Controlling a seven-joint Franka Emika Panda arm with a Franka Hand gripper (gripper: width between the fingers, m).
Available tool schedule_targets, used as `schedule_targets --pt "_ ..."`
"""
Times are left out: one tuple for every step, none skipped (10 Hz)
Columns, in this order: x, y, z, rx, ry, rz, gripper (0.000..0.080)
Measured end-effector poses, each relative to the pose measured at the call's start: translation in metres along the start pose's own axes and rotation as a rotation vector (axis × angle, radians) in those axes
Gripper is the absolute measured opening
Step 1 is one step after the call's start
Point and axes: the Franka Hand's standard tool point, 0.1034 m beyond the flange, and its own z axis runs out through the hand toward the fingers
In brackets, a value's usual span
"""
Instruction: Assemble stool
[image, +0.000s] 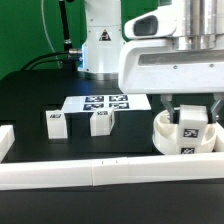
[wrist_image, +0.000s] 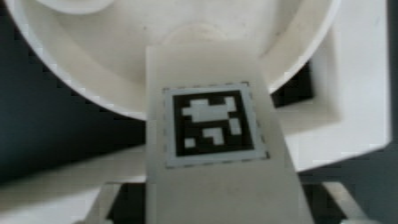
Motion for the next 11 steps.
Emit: schedule_targets --pt "0.000 0.002 0.001 -0.008 0.021 0.083 0.0344" --pt "0.003 0.007 0.000 -0.018 0.033 0.229 0.0344" --pt "0.005 0.011 0.001 -0.016 0.033 0.363 0.0344" --pt "0.006 0.014 0.001 -0.012 0.024 0.439 0.0344" --pt "0.005 0.019 0.002 -0.005 0.017 0.547 0.0344" --pt "0.003 0.023 0.002 -0.004 0.019 0.622 0.0344" --pt "0.002 0.023 0.002 -0.007 0.020 0.659 0.0344" --pt "0.000 0.026 0.002 -0.020 0.019 0.749 0.0344" --pt "-0.004 0.026 0.001 -0.039 0.021 0.793 0.0344" --pt "-0.004 0.026 0.001 -0.038 0.021 0.774 0.0420" --pt "-0.003 0.025 -0.001 -0.031 0.020 0.771 0.0420"
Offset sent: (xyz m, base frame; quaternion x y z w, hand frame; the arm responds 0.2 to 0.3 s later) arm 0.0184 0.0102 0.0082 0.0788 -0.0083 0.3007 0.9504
